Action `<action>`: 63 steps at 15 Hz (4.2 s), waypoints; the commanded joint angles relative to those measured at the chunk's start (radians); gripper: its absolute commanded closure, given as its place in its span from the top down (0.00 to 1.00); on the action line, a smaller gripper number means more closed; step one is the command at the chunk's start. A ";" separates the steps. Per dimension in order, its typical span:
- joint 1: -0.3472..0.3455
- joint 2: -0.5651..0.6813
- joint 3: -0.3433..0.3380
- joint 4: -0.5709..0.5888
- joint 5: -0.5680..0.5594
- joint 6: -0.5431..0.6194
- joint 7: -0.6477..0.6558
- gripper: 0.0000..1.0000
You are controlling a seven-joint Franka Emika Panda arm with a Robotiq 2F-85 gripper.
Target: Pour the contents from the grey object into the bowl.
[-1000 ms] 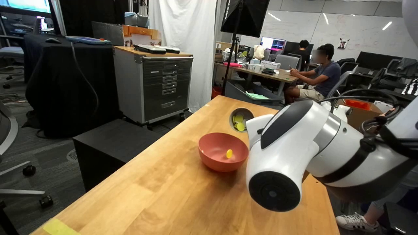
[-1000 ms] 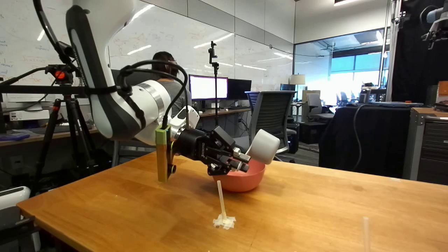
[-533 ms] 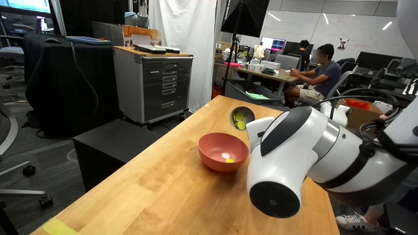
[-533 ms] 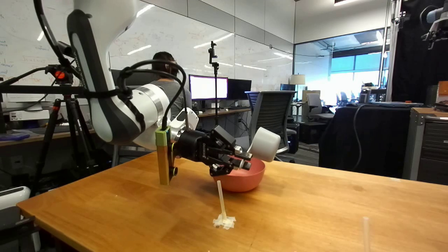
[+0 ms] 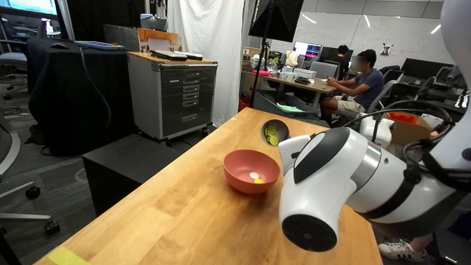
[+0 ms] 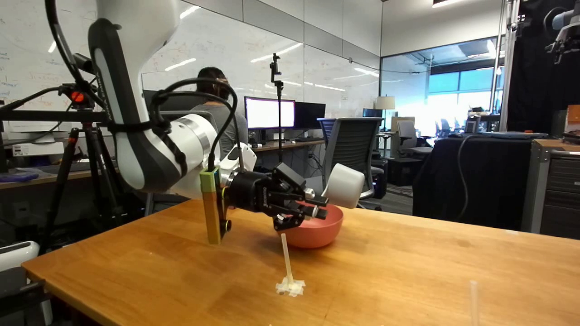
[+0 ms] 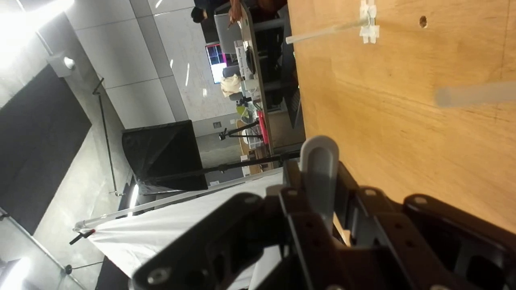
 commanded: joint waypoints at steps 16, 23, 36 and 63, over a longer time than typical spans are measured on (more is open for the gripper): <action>0.016 0.080 0.017 0.048 -0.071 -0.186 0.015 0.06; 0.031 0.122 0.018 0.065 -0.106 -0.281 0.015 0.06; 0.038 0.193 0.015 0.081 -0.187 -0.444 -0.001 0.06; 0.020 0.238 0.003 0.099 -0.281 -0.617 -0.060 0.06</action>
